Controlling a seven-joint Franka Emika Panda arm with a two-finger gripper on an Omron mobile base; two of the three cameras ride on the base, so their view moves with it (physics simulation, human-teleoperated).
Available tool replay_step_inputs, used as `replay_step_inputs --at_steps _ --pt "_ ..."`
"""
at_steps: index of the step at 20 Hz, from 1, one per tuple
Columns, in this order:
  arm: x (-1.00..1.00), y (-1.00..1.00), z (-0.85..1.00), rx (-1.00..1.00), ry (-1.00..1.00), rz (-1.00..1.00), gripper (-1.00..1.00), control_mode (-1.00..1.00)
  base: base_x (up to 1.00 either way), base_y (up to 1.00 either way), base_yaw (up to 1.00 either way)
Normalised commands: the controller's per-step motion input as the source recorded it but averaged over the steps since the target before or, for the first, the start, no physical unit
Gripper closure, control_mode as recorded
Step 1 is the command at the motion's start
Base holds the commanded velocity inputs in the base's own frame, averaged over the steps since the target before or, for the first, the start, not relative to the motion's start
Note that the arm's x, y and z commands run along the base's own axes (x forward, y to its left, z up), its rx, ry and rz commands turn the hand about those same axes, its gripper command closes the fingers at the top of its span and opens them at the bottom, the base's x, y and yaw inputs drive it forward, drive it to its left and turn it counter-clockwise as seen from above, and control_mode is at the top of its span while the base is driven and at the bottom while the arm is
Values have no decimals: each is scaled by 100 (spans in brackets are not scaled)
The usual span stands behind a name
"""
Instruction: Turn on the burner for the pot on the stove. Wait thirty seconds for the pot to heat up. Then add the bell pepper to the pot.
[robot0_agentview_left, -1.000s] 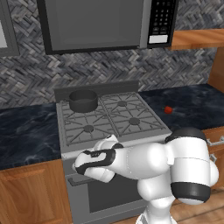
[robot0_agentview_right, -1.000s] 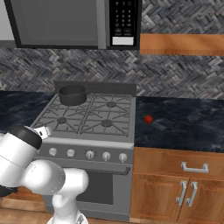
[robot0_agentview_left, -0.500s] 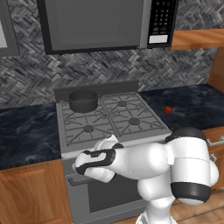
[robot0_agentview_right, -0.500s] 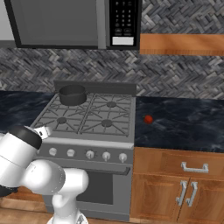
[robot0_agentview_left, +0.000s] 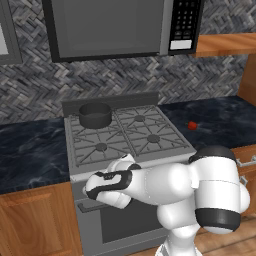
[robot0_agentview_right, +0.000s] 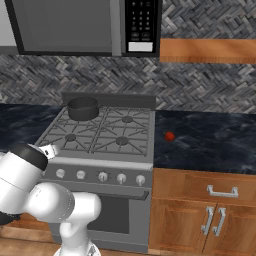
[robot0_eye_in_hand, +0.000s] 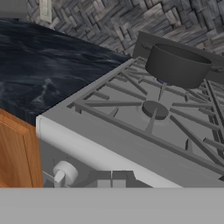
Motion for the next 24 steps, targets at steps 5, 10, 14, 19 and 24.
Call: replay_step_inputs --at_steps 5,10,14,19,24 --pt "0 0 0 0 0 0 100 -100 0 0 0" --pt "0 0 0 0 0 0 100 -100 0 0 0" --pt "0 0 0 0 0 0 100 -100 0 0 0" --pt "0 0 0 0 0 0 100 -100 0 0 0" --pt "0 0 0 0 0 0 100 -100 0 0 0"
